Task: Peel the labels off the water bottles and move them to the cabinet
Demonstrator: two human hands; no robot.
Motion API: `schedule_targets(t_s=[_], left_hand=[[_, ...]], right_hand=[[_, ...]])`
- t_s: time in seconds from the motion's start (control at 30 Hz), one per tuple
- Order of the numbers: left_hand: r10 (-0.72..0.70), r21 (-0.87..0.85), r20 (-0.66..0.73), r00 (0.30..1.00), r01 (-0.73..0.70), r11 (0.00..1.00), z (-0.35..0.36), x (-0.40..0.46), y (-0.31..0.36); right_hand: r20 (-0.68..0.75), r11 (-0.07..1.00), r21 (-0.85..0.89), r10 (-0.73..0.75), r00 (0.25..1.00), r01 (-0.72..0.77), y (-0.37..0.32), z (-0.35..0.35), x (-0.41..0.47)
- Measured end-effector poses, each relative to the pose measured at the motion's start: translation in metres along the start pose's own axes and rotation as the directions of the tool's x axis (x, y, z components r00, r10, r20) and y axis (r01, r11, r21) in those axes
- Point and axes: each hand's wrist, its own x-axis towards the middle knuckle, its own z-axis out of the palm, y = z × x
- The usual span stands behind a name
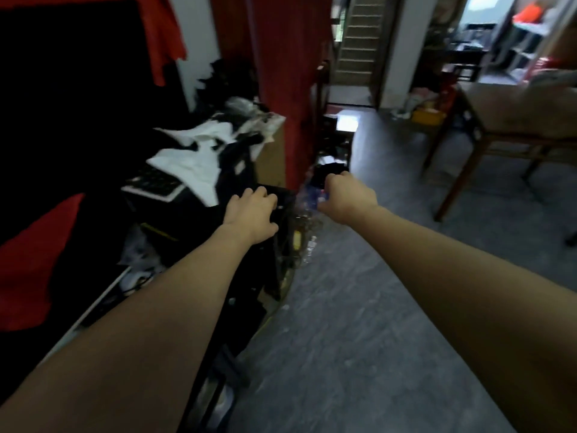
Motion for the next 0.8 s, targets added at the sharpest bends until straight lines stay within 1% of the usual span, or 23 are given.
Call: schedule_targets(t_s=[0.1, 0.23, 0.3, 0.4, 0.5, 0.6, 0.8], left_hand=[[0.116, -0.035, 0.007, 0.993, -0.116, 0.993, -0.013, 0.04, 0.083], [0.26, -0.083, 0.016, 0.965, -0.258, 0.963, -0.031, 0.084, 0.197], [0.325, -0.102, 0.015, 0.946, -0.322, 0.941, -0.036, 0.101, 0.25], [0.422, -0.104, -0.002, 0.907, -0.42, 0.902, -0.041, 0.118, 0.322], [0.505, -0.114, -0.012, 0.863, -0.503, 0.857, -0.046, 0.129, 0.382], [0.575, -0.097, -0.024, 0.818, -0.574, 0.813, -0.048, 0.137, 0.431], [0.662, -0.067, -0.041, 0.749, -0.663, 0.746, -0.057, 0.162, 0.498]], right_hand=[[-0.031, 0.991, 0.003, 0.136, 0.99, -0.136, 0.088, -0.025, -0.008], [-0.08, 0.947, -0.033, 0.315, 0.946, -0.319, 0.209, -0.06, -0.03], [-0.109, 0.916, -0.042, 0.392, 0.914, -0.398, 0.264, -0.075, -0.047], [-0.141, 0.85, -0.034, 0.516, 0.845, -0.525, 0.332, -0.092, -0.075], [-0.157, 0.794, -0.017, 0.597, 0.786, -0.607, 0.38, -0.103, -0.098], [-0.171, 0.754, 0.005, 0.648, 0.743, -0.657, 0.414, -0.111, -0.114], [-0.177, 0.679, 0.045, 0.728, 0.663, -0.733, 0.462, -0.125, -0.129]])
